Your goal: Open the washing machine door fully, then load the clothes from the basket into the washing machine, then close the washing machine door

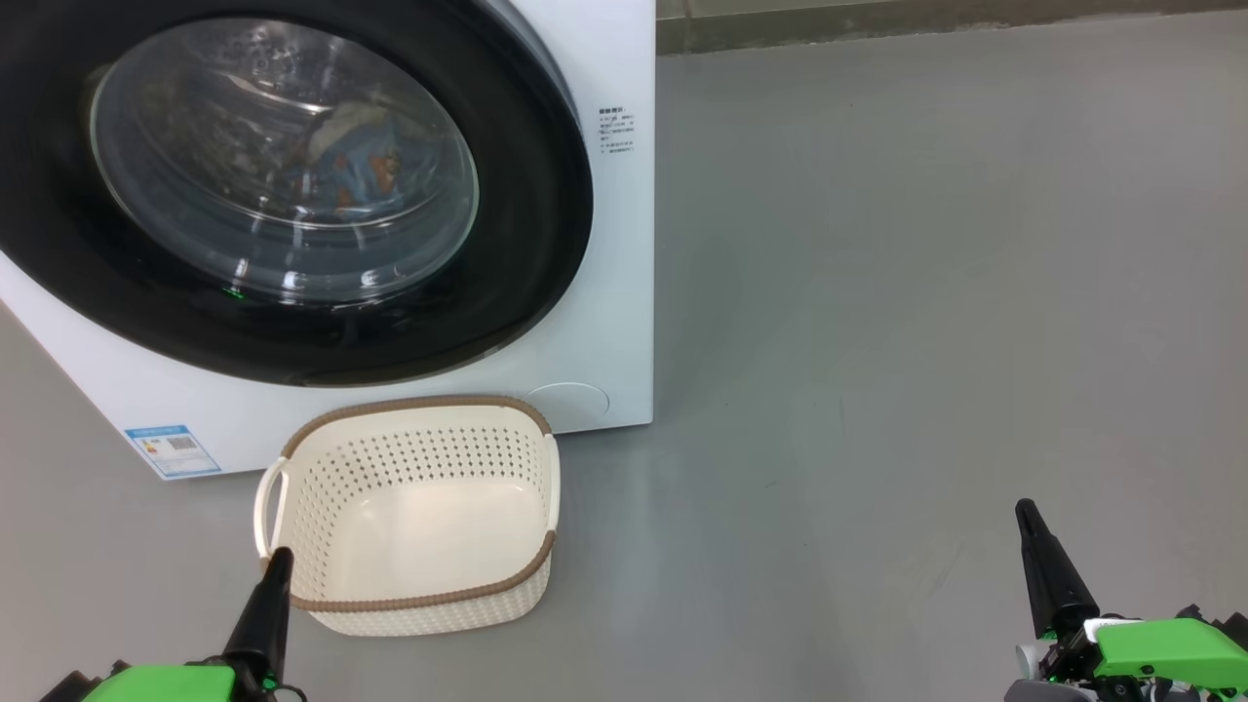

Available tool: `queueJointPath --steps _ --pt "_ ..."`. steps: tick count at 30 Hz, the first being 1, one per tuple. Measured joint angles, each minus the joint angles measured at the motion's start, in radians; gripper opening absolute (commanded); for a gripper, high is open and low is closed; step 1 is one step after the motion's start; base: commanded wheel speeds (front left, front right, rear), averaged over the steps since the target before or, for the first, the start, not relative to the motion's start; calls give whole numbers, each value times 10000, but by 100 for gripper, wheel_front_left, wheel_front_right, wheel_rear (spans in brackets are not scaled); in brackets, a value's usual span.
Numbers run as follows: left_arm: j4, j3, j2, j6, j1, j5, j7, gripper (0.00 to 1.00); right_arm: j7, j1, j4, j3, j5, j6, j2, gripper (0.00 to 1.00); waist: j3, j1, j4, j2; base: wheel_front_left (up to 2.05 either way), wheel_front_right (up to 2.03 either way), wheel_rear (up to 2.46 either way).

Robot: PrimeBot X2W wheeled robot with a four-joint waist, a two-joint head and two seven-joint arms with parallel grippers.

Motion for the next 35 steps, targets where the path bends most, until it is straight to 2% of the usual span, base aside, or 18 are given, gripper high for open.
queueJointPath --steps 35 --pt "0 4 -2 0 0 0 0 0 0 0 0 0 0 0 0 0 0 0 0 0 0 0 0"
